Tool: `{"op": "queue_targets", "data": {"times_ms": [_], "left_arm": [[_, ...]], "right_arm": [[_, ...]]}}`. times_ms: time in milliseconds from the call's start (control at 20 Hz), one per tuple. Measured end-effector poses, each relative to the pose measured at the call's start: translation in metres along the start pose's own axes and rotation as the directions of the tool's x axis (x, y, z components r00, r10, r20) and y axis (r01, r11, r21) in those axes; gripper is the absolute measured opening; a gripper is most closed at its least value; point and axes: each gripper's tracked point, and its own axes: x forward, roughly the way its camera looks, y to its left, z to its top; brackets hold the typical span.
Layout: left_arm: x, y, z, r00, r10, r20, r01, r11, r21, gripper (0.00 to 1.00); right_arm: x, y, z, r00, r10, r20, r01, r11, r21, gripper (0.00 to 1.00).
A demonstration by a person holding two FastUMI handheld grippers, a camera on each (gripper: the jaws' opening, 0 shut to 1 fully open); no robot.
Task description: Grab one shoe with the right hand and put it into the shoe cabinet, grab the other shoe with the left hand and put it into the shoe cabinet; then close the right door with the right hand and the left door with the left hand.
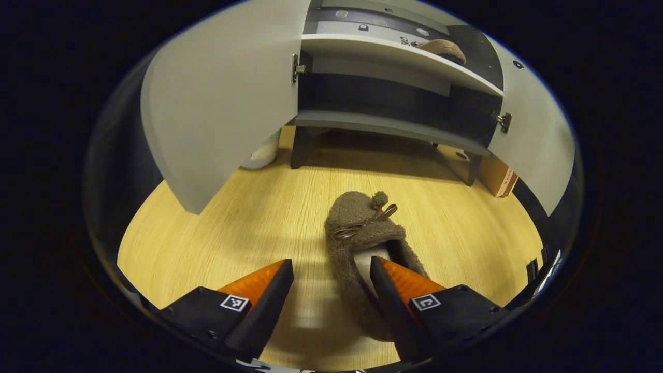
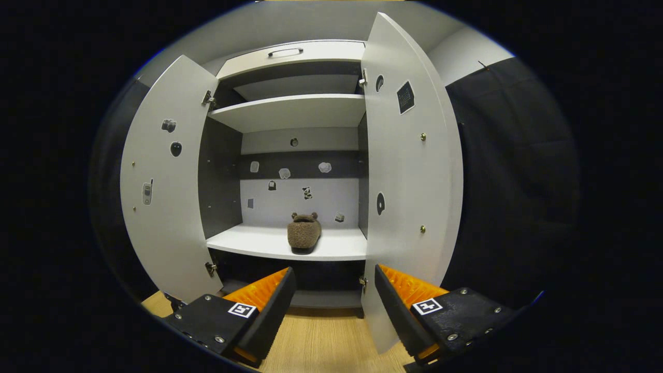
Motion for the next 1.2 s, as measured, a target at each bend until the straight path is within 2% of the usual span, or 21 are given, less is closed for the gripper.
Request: {"op": "queue_targets", "data": {"times_ms": [50,200,250,300,350,400,450,500,550,750,950,1100,1150,1200], "left_arm": [[0.000,-0.003,-0.003,1.000,-0.009,-0.024,0.009,1.000,-0.011,0.97],[0.002,-0.012,-0.009,0.997,-0.037,-0.074,0.033,0.998,-0.061,0.80],[0.000,-0.018,-0.011,0.994,-0.060,-0.096,0.052,0.995,-0.082,0.77],[-0.002,-0.026,-0.013,0.987,-0.085,-0.134,0.072,0.992,-0.103,0.64],[-0.006,-0.026,-0.012,0.981,-0.070,-0.181,0.053,0.994,-0.099,0.53],[-0.012,-0.023,-0.007,0.975,-0.047,-0.219,0.030,0.996,-0.078,0.34],[-0.016,-0.020,-0.004,0.969,-0.032,-0.245,0.013,0.997,-0.077,0.22],[-0.022,-0.020,0.002,0.967,-0.032,-0.251,0.010,0.996,-0.086,0.11],[-0.030,-0.021,0.010,0.966,-0.039,-0.255,0.015,0.996,-0.092,0.07],[-0.064,-0.032,0.046,0.968,-0.083,-0.238,0.060,0.993,-0.104,0.07],[-0.102,-0.055,0.084,0.963,-0.172,-0.209,0.145,0.980,-0.137,0.06],[-0.140,-0.072,0.124,0.961,-0.219,-0.168,0.203,0.973,-0.106,0.07],[-0.151,-0.077,0.139,0.961,-0.233,-0.150,0.221,0.971,-0.092,0.07],[-0.160,-0.082,0.153,0.961,-0.243,-0.133,0.234,0.969,-0.077,0.07]], "right_arm": [[-0.001,-0.001,0.001,1.000,0.000,0.002,0.000,1.000,-0.002,0.94],[-0.003,-0.006,0.000,1.000,-0.007,0.002,0.007,1.000,0.006,0.94],[-0.004,-0.008,0.000,1.000,-0.010,0.002,0.010,1.000,0.010,0.94],[-0.004,-0.009,0.001,1.000,-0.011,0.002,0.011,1.000,0.014,0.94],[-0.004,-0.010,0.001,1.000,-0.013,0.002,0.013,1.000,0.015,0.94],[-0.005,-0.010,0.001,1.000,-0.011,0.002,0.011,1.000,0.015,0.94],[-0.006,-0.009,0.001,1.000,-0.008,0.002,0.008,1.000,0.012,0.94],[-0.006,-0.008,0.001,1.000,-0.004,0.004,0.004,1.000,0.007,0.89],[-0.007,-0.008,0.000,1.000,-0.003,0.005,0.002,1.000,0.001,0.94],[-0.008,-0.006,0.003,1.000,0.006,0.013,-0.006,1.000,0.003,0.94],[-0.008,-0.005,0.001,1.000,0.013,0.013,-0.013,1.000,0.003,0.94],[-0.011,-0.006,-0.002,1.000,0.014,0.011,-0.014,1.000,-0.001,0.94],[-0.013,-0.008,-0.002,1.000,0.013,0.013,-0.013,1.000,0.001,0.89],[-0.015,-0.010,-0.003,1.000,0.010,0.015,-0.010,1.000,0.003,0.89]]}}
